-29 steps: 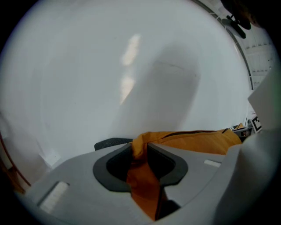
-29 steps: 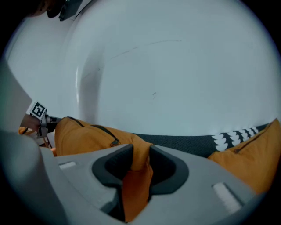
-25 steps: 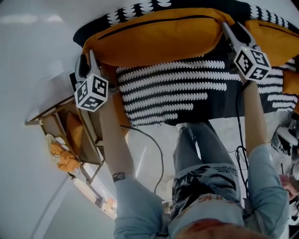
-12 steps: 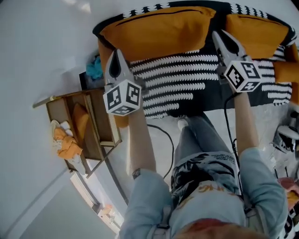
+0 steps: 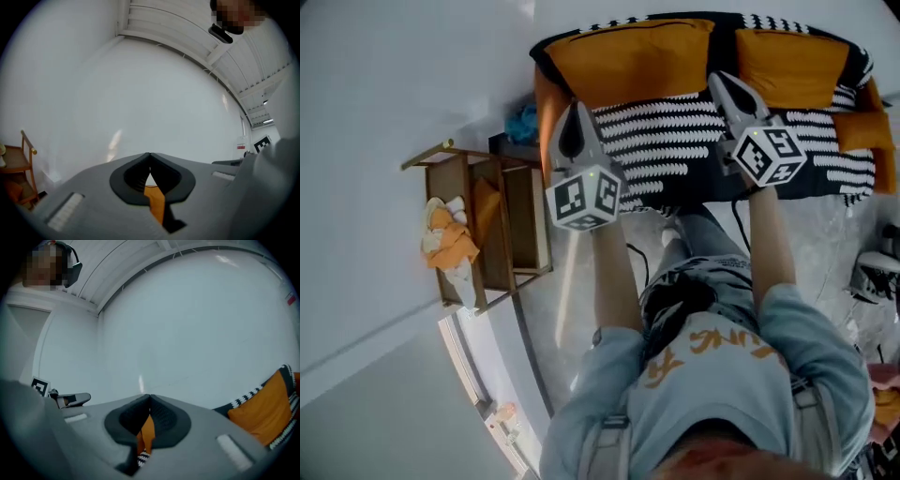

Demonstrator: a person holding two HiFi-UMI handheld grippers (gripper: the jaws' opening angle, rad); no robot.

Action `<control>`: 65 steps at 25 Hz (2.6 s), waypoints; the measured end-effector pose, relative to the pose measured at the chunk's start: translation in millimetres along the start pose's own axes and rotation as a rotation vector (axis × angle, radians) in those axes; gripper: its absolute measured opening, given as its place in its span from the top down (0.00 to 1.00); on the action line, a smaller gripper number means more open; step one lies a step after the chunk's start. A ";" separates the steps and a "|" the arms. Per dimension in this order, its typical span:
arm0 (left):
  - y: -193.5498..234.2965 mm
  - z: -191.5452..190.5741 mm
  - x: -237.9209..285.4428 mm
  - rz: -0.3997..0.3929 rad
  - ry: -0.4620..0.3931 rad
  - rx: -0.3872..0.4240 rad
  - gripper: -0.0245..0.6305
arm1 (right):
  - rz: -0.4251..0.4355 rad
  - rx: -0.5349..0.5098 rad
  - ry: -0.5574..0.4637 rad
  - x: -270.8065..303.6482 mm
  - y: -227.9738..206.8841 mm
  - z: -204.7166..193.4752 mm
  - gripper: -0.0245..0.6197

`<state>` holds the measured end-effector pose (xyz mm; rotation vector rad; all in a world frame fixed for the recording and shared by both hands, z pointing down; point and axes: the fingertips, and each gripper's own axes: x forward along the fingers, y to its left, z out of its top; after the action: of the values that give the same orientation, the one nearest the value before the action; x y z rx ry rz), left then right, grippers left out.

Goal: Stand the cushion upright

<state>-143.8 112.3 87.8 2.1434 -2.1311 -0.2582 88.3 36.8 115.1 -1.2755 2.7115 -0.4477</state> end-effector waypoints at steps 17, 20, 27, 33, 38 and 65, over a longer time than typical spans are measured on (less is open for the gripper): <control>-94.5 27.5 -58.2 0.063 0.022 0.137 0.95 | 0.023 -0.268 0.017 -73.9 72.8 41.6 0.96; -107.1 22.0 -56.0 0.055 0.029 0.126 0.95 | 0.008 -0.272 0.025 -79.2 58.8 45.1 0.96; -125.3 22.1 -45.7 0.038 0.023 0.126 0.95 | 0.010 -0.270 0.013 -79.3 41.6 55.5 0.96; -131.2 21.7 -38.8 0.034 0.018 0.125 0.95 | 0.020 -0.269 0.009 -76.2 34.3 57.0 0.96; -134.1 21.6 -33.3 0.030 0.018 0.122 0.95 | 0.027 -0.269 0.007 -72.8 32.1 58.6 0.96; -173.2 -43.2 -78.1 0.059 0.185 0.147 0.95 | 0.027 -0.190 0.036 -117.8 -24.8 24.7 0.96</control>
<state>34.4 190.3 99.8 2.0809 -2.1623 0.1018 187.5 106.9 96.5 -1.2840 2.8557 -0.2164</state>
